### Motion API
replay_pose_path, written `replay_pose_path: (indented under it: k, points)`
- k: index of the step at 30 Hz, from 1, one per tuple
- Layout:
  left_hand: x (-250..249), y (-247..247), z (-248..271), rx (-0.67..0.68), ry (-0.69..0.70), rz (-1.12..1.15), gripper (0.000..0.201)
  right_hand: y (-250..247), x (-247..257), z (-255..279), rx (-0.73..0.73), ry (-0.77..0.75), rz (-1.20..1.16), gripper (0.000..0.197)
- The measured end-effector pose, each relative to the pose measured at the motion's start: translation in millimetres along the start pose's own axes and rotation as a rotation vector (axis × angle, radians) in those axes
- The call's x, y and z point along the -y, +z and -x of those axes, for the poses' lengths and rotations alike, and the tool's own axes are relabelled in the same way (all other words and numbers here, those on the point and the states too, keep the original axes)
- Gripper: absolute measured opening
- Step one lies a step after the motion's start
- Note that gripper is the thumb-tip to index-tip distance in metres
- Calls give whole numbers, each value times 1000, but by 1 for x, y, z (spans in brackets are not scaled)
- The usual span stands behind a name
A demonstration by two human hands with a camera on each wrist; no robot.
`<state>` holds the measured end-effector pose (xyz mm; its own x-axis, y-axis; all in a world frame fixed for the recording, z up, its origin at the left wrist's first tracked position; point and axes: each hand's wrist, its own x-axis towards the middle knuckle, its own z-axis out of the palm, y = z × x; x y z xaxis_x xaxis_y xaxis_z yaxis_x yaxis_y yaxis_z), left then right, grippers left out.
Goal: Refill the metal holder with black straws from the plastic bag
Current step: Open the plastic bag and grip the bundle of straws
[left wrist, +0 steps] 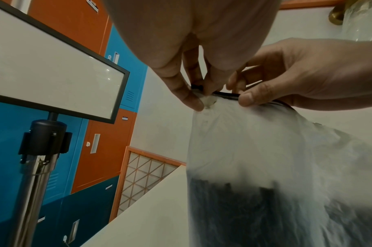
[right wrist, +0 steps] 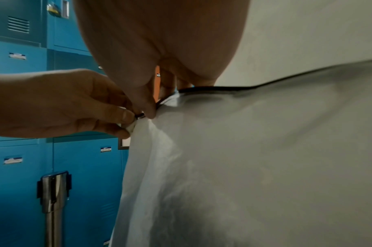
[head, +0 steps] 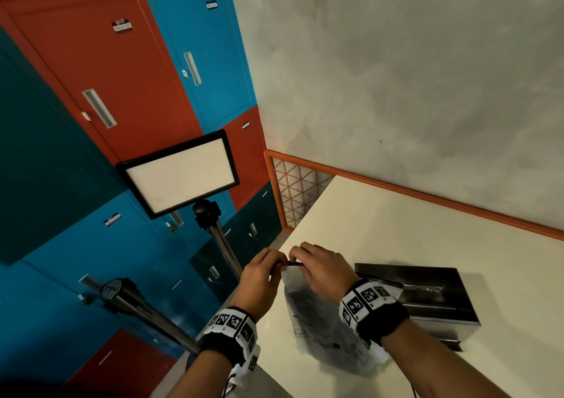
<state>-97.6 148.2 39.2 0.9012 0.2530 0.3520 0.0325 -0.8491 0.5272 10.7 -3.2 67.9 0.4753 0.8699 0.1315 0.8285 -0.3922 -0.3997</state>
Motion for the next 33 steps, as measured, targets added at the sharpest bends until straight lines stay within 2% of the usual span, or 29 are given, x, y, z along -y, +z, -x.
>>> replay_pose_path:
  k: [8, 15, 21, 24, 33]
  points:
    - [3, -1, -1, -9, 26, -18, 22, 0, -2, 1, 0, -19, 1, 22]
    - [5, 1, -1, 9, 77, -58, 24, 0, -1, -2, 56, -8, 73, 17]
    - [19, -2, 2, -71, -45, -82, 22, -1, -17, 6, 174, 97, 158, 38]
    - [26, -6, 6, -70, -92, -81, 22, -3, -30, 15, 167, 112, 168, 42]
    - [21, -12, 4, -67, -92, -92, 22, -24, -47, 29, 150, 126, 174, 48]
